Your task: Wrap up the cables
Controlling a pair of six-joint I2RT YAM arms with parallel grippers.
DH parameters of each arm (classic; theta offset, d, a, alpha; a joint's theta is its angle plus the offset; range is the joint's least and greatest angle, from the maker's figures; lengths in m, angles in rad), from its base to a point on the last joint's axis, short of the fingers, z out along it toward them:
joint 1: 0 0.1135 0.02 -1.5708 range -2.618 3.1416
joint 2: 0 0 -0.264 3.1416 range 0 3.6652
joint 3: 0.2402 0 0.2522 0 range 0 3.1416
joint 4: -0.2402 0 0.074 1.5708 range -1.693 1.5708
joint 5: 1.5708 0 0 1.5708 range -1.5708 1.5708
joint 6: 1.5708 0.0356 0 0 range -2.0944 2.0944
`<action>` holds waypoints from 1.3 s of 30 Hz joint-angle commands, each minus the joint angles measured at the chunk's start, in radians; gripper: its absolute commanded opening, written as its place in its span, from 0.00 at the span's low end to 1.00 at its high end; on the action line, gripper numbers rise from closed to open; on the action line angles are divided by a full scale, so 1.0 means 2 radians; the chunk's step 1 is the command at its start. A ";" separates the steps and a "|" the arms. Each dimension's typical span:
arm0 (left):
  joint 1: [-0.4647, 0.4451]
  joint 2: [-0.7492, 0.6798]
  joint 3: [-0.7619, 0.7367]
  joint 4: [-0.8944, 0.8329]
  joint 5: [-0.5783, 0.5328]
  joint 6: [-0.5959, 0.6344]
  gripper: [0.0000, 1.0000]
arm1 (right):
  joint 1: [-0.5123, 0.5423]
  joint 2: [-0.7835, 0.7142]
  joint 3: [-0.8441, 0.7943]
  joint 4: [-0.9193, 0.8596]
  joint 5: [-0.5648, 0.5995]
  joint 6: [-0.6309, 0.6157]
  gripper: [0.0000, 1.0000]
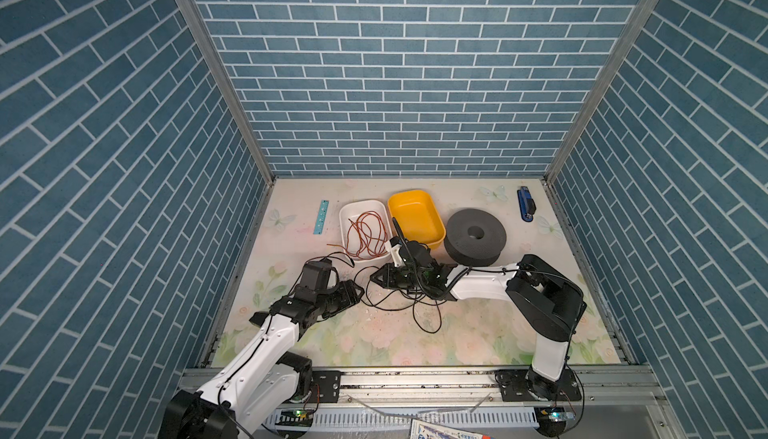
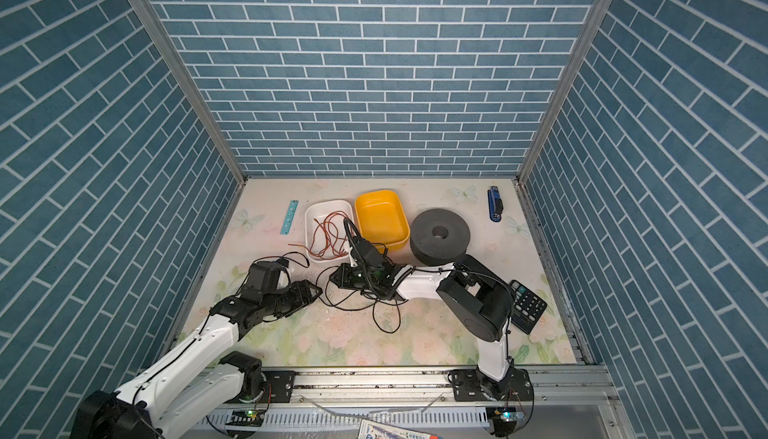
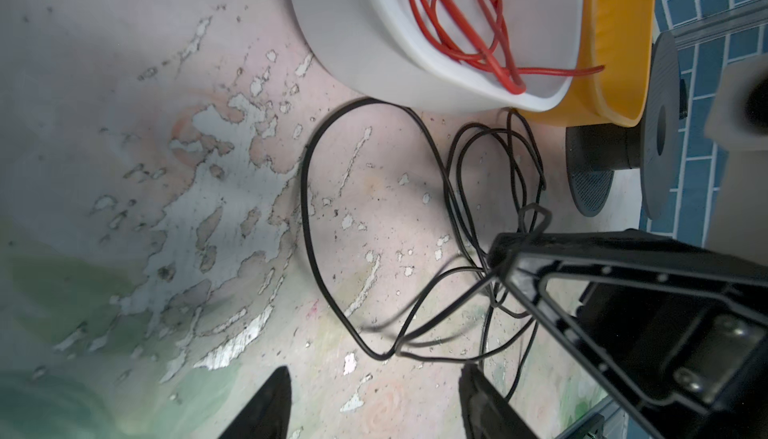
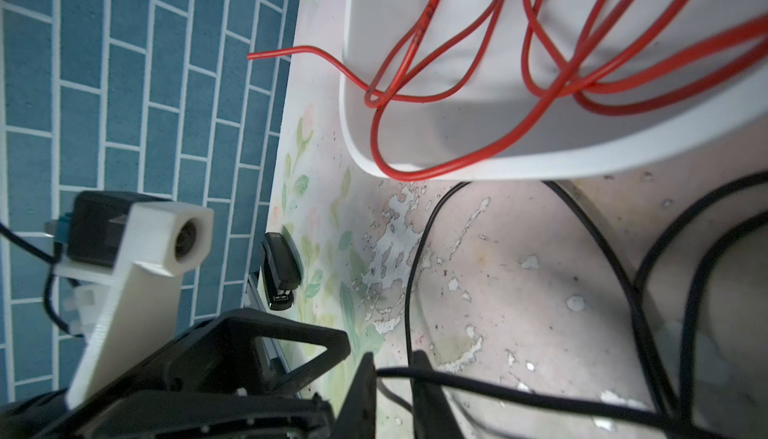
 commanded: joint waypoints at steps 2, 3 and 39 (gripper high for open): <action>-0.006 0.012 -0.020 0.062 0.013 -0.034 0.64 | -0.024 -0.050 -0.027 0.013 -0.029 -0.008 0.00; -0.011 0.016 -0.021 0.070 0.010 -0.037 0.64 | -0.031 -0.063 -0.036 0.011 -0.037 -0.010 0.00; -0.113 0.078 0.018 0.178 -0.072 -0.077 0.02 | -0.159 -0.341 -0.163 -0.182 -0.035 -0.111 0.00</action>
